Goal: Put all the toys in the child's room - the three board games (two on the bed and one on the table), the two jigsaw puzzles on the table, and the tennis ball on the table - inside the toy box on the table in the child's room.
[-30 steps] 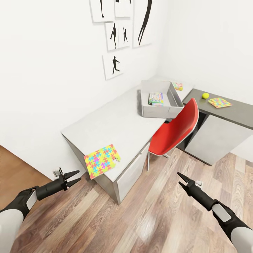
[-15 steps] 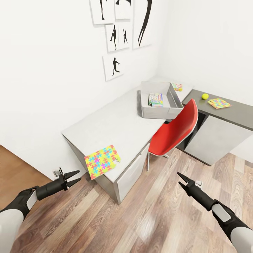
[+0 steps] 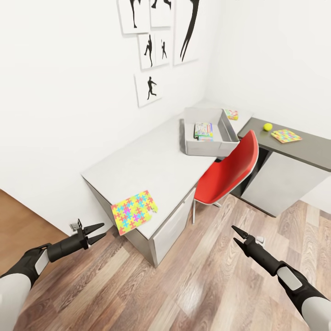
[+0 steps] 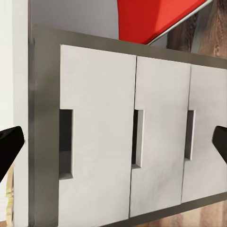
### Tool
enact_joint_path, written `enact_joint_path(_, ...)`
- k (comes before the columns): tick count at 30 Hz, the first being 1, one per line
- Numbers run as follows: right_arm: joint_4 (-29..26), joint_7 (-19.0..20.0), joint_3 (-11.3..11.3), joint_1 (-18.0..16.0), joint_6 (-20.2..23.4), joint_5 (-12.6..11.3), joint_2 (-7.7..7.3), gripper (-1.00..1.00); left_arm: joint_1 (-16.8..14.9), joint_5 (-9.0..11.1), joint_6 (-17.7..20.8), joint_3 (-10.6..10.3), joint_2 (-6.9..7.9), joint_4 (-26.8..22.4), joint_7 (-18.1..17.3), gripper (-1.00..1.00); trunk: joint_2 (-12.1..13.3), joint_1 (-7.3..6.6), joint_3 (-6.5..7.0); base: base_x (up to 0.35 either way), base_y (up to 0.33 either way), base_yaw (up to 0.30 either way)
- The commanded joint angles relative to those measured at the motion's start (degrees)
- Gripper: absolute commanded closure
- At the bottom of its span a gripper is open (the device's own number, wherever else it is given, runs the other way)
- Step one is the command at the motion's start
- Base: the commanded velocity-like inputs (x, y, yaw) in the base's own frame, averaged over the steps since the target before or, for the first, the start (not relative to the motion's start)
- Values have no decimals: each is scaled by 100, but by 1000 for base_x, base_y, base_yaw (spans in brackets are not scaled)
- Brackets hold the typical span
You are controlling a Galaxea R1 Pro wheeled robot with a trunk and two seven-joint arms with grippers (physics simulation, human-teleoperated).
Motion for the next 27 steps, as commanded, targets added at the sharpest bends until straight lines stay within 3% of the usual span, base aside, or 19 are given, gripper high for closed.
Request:
enact_joint_path(1,3,7,-4,-3,47,-37,0,-100,-3,-4,60,7,-5,2,-20,-100,38,-22,14,0,0,0)
enact_joint_path(9,3,7,-2,-3,49,-39,1,-100,-3,-6,60,9,-20,1,-13,-100,359,-198,158,0,0,0)
enact_joint_path(27,3,7,-2,-3,42,-39,1,-100,-4,-6,60,9,-34,-7,-10,-100,359,-198,158,4,0,0)
